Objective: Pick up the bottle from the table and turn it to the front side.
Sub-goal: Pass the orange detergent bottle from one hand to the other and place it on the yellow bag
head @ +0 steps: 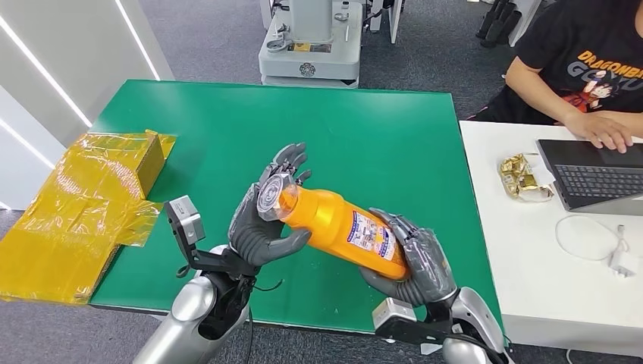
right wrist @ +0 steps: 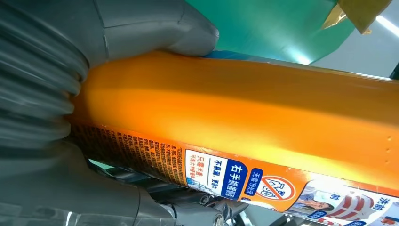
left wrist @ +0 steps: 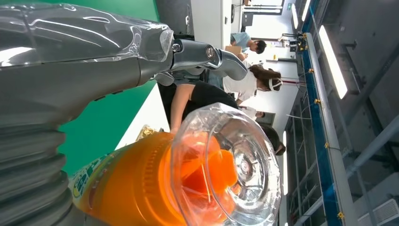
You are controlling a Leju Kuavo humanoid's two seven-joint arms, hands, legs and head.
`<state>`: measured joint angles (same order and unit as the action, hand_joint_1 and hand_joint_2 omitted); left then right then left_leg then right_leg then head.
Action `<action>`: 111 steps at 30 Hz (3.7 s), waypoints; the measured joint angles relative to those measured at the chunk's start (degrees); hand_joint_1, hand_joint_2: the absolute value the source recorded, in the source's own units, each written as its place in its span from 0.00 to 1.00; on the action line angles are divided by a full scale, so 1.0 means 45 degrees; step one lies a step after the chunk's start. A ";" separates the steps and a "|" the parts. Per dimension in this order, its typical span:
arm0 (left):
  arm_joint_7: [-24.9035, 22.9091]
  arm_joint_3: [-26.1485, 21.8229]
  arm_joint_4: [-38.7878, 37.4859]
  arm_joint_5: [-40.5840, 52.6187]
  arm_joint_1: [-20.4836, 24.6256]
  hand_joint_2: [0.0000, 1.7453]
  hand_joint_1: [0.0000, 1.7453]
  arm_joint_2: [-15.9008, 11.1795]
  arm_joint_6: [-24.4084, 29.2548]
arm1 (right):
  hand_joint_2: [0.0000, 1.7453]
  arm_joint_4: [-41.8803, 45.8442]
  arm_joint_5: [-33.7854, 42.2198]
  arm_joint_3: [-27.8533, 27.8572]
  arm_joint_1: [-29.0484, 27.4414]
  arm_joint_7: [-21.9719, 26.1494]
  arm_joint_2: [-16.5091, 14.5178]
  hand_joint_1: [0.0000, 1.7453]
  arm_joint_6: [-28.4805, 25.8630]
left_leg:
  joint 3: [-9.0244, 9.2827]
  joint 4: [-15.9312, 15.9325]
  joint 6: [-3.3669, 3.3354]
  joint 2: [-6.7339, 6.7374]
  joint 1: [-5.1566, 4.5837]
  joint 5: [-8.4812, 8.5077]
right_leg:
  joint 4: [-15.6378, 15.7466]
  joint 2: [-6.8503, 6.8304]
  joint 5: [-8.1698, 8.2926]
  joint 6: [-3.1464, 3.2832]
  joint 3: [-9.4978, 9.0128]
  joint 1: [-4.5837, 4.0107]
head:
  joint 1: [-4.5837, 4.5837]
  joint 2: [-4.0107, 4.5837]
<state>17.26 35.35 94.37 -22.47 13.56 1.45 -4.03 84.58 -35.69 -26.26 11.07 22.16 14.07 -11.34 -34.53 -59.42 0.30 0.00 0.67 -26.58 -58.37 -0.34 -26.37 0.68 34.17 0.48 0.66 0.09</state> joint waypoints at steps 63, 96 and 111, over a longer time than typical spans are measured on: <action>-0.0255 -0.0613 -0.0226 0.0867 -0.0202 1.00 0.00 0.0175 -0.0149 | 1.00 -0.2705 0.0385 -0.0991 0.1838 -0.0658 -0.0794 1.00 -0.0498 | -0.0001 0.0000 0.0000 -0.0001 0.0001 0.0001 | -0.0004 0.0000 0.0000 0.0000 0.0002 -0.0001 | 0.0000 0.0000; -0.0425 -0.0610 -0.0602 0.0619 0.0124 1.00 1.00 0.0475 -0.0581 | 1.00 -0.3303 0.0461 -0.1535 0.2139 -0.0625 -0.1173 1.00 0.0142 | 0.0000 -0.0001 0.0001 0.0000 0.0001 0.0001 | -0.0004 0.0000 0.0001 0.0000 0.0004 -0.0001 | 0.0000 0.0000; -0.0379 -0.0610 -0.0687 0.0617 0.0175 1.00 1.00 0.0605 -0.0593 | 1.00 -0.3471 0.1134 -0.1482 0.2072 -0.0475 -0.1328 0.00 -0.0677 | -0.0001 -0.0001 0.0001 -0.0001 0.0001 0.0001 | -0.0005 0.0000 0.0001 0.0000 0.0003 -0.0001 | 0.0000 0.0000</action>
<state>15.55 32.61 91.27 -19.69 14.35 4.17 -6.70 68.96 -30.58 -32.92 20.39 20.02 8.09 -14.39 -34.53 -59.42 0.30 0.00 0.68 -26.57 -58.39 -0.35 -26.37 0.68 34.18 0.48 0.66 0.09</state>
